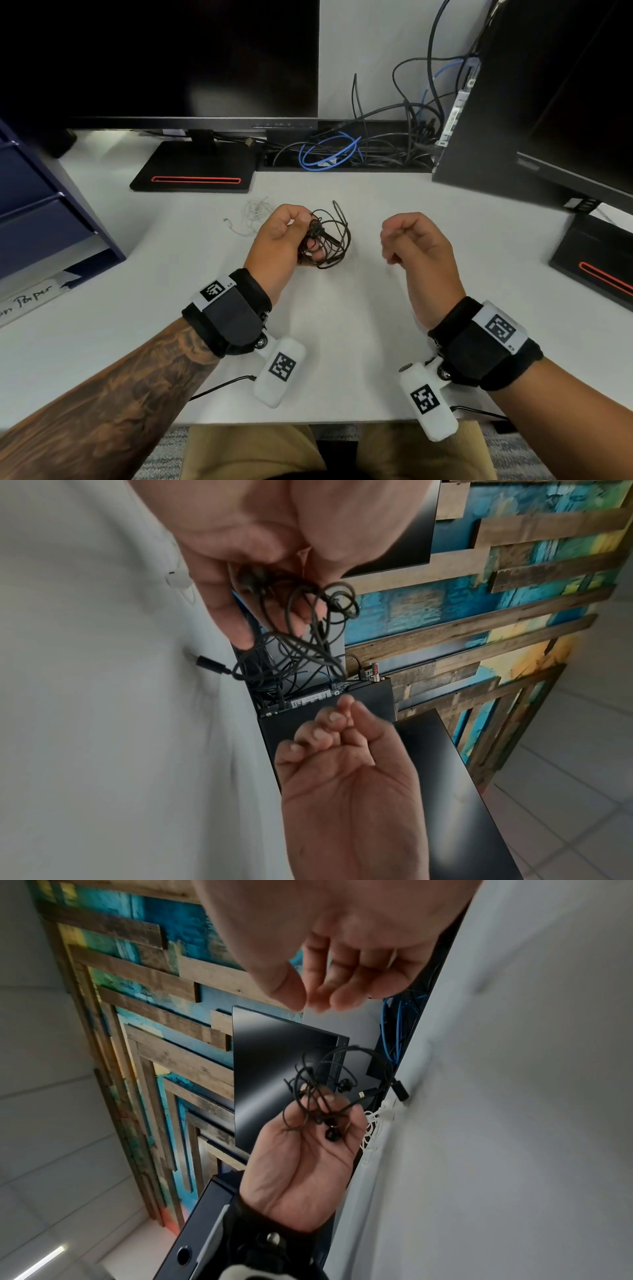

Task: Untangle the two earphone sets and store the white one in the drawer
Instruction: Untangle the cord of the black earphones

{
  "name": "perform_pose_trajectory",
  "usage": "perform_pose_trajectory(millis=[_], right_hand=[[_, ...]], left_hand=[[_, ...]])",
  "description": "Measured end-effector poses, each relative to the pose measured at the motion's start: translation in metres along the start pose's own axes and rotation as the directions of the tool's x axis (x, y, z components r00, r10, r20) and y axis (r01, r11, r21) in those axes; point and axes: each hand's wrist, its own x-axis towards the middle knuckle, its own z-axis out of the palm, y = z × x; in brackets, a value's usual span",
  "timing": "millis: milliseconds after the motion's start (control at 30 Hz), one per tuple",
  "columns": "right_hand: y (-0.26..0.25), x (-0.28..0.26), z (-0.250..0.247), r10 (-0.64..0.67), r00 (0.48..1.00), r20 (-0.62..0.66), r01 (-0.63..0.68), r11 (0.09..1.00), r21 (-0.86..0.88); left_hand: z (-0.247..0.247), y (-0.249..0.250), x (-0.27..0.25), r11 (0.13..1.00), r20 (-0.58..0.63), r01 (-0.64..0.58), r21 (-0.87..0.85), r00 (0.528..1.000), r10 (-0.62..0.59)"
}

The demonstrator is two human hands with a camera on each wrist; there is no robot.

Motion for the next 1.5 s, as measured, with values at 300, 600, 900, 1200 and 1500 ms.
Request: perform_pose_trajectory(millis=[300, 600, 900, 1200, 1500], right_hand=[[0.003, -0.009, 0.008, 0.013, 0.976, 0.218, 0.016, 0.992, -0.128], [0.004, -0.004, 0.007, 0.020, 0.975, 0.220, -0.008, 0.998, -0.056], [0.003, -0.002, 0.002, 0.081, 0.991, 0.104, -0.063, 0.984, -0.168], [-0.007, -0.002, -0.003, 0.076, 0.989, 0.129, -0.037, 0.959, -0.281], [-0.001, 0.000, 0.000, 0.151, 0.954, 0.258, -0.078, 0.959, -0.274]], left_hand=[[0.008, -0.003, -0.009, 0.996, 0.193, -0.052, 0.076, 0.981, 0.037], [0.004, -0.001, -0.006, 0.993, 0.083, -0.078, 0.094, 0.994, 0.070], [-0.004, 0.000, 0.007, 0.999, -0.067, -0.031, 0.004, 0.997, 0.032], [-0.018, 0.023, 0.015, 0.949, -0.060, -0.004, -0.314, 0.998, -0.016], [-0.006, 0.022, 0.003, 0.947, 0.085, 0.085, -0.311, 0.995, -0.061]])
